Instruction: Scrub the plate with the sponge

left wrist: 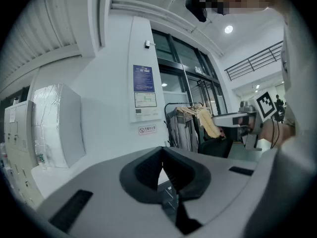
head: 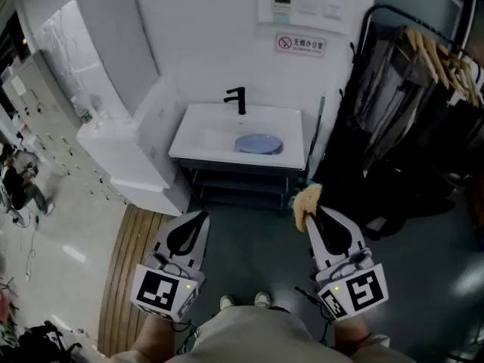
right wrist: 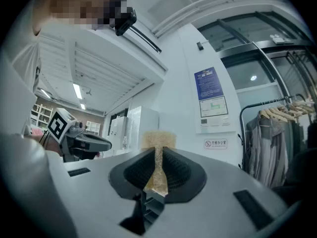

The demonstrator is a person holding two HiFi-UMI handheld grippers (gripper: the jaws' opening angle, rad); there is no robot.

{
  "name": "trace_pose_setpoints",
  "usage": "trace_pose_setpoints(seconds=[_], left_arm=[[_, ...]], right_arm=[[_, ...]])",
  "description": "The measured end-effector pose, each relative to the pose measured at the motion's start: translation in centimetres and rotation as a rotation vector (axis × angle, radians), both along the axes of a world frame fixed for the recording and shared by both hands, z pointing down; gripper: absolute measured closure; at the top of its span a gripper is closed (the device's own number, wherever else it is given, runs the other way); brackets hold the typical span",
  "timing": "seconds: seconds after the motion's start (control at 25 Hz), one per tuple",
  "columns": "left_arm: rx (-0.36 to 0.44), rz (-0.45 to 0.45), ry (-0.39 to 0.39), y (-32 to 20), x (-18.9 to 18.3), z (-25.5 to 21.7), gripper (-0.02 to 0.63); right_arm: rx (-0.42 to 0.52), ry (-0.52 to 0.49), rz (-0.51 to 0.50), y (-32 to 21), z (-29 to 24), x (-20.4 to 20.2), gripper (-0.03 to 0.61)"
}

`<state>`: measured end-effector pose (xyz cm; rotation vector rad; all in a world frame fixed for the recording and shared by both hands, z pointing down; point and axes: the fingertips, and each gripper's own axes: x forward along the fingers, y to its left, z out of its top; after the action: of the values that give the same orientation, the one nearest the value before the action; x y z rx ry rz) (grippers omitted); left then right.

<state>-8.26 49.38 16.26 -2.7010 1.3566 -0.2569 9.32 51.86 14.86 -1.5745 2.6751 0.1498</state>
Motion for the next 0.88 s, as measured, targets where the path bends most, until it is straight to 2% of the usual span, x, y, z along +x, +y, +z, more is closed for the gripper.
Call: trace_pose_setpoints(seconds=[0.24,0.56,0.88], left_arm=[[-0.016,0.001,-0.007,-0.1,1.4,0.9,0.607],[-0.014,-0.015,-0.018,-0.2,3.3,1.7,0.607],[0.002,0.006,-0.029,-0.7,5.5,1.7,0.607]], right_arm=[[-0.025,-0.038,-0.012,0.0,0.8,1.9,0.525],[-0.024,-0.037,-0.002,-0.6,1.9,4.5,0.523],[-0.038,-0.034,-0.026,-1.1,2.8,5.5,0.523]])
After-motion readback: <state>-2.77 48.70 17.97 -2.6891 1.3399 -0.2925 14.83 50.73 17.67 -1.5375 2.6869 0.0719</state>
